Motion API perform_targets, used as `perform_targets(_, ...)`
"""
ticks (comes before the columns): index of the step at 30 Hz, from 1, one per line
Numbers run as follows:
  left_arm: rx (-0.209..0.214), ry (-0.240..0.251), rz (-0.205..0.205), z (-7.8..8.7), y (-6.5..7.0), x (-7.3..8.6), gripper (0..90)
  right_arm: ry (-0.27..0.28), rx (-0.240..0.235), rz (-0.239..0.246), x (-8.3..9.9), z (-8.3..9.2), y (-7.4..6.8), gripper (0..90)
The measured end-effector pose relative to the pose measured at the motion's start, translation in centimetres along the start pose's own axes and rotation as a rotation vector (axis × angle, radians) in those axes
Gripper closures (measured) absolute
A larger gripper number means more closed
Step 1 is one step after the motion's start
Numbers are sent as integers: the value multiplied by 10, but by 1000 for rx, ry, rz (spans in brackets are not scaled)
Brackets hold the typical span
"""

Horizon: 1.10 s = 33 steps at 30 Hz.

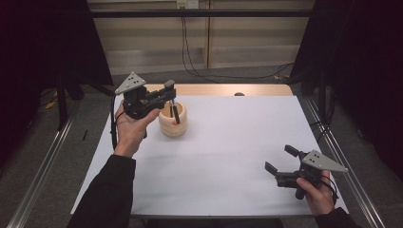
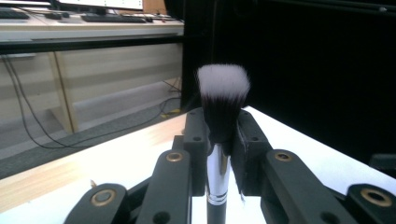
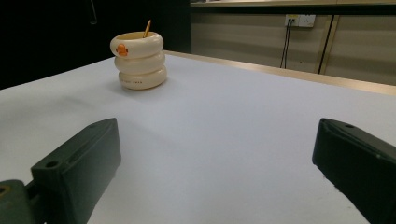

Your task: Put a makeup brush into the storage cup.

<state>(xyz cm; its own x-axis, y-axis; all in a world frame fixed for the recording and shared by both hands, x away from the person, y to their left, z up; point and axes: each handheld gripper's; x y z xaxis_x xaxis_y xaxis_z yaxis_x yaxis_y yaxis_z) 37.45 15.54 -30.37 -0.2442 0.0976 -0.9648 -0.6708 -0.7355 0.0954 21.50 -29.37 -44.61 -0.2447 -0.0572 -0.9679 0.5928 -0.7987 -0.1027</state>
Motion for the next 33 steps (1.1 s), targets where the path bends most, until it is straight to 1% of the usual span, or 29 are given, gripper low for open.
perform_targets(1,-6,2,3,-1,-2,0,780,-1,1,-1,0,0,0,2)
perform_targets(2,-3,9,5,-2,-4,-1,780,-2,1,0,0,0,0,2)
perform_targets(3,-14,5,2,-3,-5,-1,780,-2,-5,-3,0,0,0,1)
perform_targets(4,-25,5,8,-4,-7,-2,779,-3,-3,-5,0,0,0,2)
perform_targets(5,-27,9,13,-5,-9,-2,779,-3,-2,-7,0,0,0,2)
perform_targets(6,-43,4,12,-6,-10,-4,780,-5,-5,-10,0,0,0,2)
perform_targets(9,-56,12,10,-8,-15,-9,780,-4,-7,3,0,0,1,3)
perform_targets(10,-58,21,20,-8,-15,-10,780,-4,-10,0,0,0,1,3)
perform_targets(11,-54,24,7,-9,-16,-12,779,-7,-10,-9,0,0,0,3)
perform_targets(12,-64,30,-8,-10,-15,-14,779,-8,-10,-10,0,0,0,4)
perform_targets(14,-74,20,-10,-14,-17,-15,779,-9,-4,-10,0,0,1,3)
perform_targets(15,-86,13,-14,-16,-20,-15,779,-11,-6,-11,0,0,0,3)
perform_targets(16,-88,14,-10,-19,-22,-15,780,-11,-9,-13,0,0,0,3)
perform_targets(17,-101,8,-5,-20,-24,-14,779,-10,-13,-7,0,1,0,3)
perform_targets(19,-105,7,0,-25,-29,-11,779,-8,-9,-9,0,0,0,4)
perform_targets(20,-113,3,-3,-27,-31,-10,779,-10,-10,-6,0,1,1,4)
perform_targets(22,-113,9,-4,-30,-34,-5,779,-10,-10,-2,0,1,1,4)
perform_targets(23,-117,4,-3,-32,-34,-3,779,-9,-10,-3,0,1,1,4)
perform_targets(24,-122,-5,-13,-35,-35,0,779,-10,-11,-2,0,1,1,2)
perform_targets(25,-133,-11,-10,-37,-36,2,779,-12,-13,2,0,1,1,1)
perform_targets(26,-128,-13,-10,-38,-37,4,779,-11,-10,-12,0,0,0,1)
perform_targets(27,-136,-16,-11,-39,-38,5,779,-9,-9,-6,0,0,1,1)
perform_targets(28,-130,-15,-9,-39,-39,5,779,-7,-8,-7,0,0,0,1)
perform_targets(29,-136,-18,-15,-40,-38,6,779,-8,-12,-8,0,0,0,1)
perform_targets(30,-137,-20,-17,-40,-37,7,779,-10,-16,2,0,1,1,1)
perform_targets(31,-132,-25,-17,-41,-37,8,778,-9,-14,-4,0,1,1,1)
perform_targets(32,-140,-27,-14,-41,-36,10,779,-9,-11,-3,0,0,1,1)
perform_targets(33,-130,-30,-16,-42,-36,11,779,-10,-12,1,0,0,2,1)
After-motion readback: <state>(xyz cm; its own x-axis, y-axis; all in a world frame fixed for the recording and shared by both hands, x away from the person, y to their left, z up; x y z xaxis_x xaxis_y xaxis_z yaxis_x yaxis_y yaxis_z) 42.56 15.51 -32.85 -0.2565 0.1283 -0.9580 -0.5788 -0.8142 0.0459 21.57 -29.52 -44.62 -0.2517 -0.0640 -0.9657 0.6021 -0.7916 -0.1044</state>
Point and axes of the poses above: each handheld gripper's, and its own axes: z roughly backward along the jaws, x roughly out of its underside, y roughly to its right, and after that the axes turned 5 degrees about -x, right-handed
